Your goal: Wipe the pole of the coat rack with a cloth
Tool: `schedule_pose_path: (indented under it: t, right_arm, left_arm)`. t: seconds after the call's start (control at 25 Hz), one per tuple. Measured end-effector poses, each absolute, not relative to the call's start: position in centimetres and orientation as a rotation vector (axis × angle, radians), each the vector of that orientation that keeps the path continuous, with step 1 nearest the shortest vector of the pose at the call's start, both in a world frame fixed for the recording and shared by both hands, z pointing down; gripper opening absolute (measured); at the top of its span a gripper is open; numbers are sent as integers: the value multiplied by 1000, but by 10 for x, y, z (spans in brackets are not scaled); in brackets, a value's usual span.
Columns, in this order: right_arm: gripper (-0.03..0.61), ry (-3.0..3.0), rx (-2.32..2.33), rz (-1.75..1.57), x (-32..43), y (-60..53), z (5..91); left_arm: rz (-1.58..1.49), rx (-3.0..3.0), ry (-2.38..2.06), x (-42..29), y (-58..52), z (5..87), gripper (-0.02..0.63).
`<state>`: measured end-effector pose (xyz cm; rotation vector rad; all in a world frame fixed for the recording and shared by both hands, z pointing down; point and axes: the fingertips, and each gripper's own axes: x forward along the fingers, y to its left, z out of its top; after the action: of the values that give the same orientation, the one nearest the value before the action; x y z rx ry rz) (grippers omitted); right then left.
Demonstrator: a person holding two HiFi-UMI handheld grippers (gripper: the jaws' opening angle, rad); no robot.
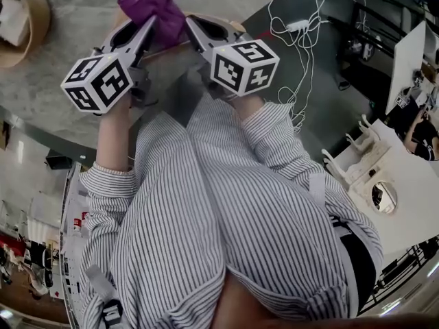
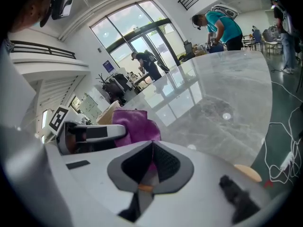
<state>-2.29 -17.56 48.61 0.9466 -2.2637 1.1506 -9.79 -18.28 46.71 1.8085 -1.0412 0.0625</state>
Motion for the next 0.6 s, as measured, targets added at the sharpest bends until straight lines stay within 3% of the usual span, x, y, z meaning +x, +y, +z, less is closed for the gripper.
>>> schedule_pose_path:
  t: [0.6]
  right_arm:
    - [17,-2293,944,1118,-54,-173,480]
  left_arm:
    - [43,1784,-1100,-145,-177,465,98]
